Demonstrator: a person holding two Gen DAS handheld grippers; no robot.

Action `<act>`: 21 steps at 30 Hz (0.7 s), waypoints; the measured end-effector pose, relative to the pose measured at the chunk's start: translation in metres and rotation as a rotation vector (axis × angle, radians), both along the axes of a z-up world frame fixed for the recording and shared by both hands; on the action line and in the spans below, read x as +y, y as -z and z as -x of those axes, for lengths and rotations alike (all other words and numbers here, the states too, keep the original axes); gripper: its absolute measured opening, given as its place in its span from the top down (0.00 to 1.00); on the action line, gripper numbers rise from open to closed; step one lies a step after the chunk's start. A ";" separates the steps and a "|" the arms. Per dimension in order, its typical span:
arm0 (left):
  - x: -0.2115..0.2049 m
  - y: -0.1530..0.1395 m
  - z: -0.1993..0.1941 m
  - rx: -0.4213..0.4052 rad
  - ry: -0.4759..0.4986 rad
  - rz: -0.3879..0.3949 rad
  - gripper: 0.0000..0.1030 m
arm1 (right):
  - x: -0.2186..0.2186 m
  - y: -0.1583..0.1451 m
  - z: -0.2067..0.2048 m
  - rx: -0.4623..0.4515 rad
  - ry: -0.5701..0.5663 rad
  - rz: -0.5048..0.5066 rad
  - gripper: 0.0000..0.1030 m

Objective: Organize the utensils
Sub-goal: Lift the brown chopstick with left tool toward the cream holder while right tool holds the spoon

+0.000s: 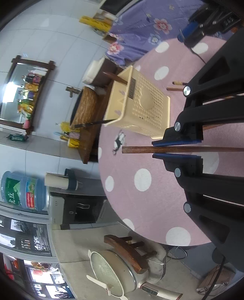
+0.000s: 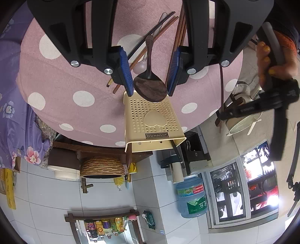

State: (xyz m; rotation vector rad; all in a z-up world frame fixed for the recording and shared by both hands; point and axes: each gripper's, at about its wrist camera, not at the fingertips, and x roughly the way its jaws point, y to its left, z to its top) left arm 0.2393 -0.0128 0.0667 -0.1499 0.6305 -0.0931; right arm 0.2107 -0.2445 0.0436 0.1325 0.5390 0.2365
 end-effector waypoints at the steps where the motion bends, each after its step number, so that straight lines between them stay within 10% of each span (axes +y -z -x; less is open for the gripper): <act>1: 0.001 -0.003 0.002 -0.010 0.002 -0.002 0.92 | 0.000 0.000 -0.001 0.000 0.002 0.001 0.63; 21: 0.005 -0.029 0.010 -0.067 0.039 0.023 0.92 | 0.007 -0.012 -0.007 -0.002 -0.020 -0.005 0.63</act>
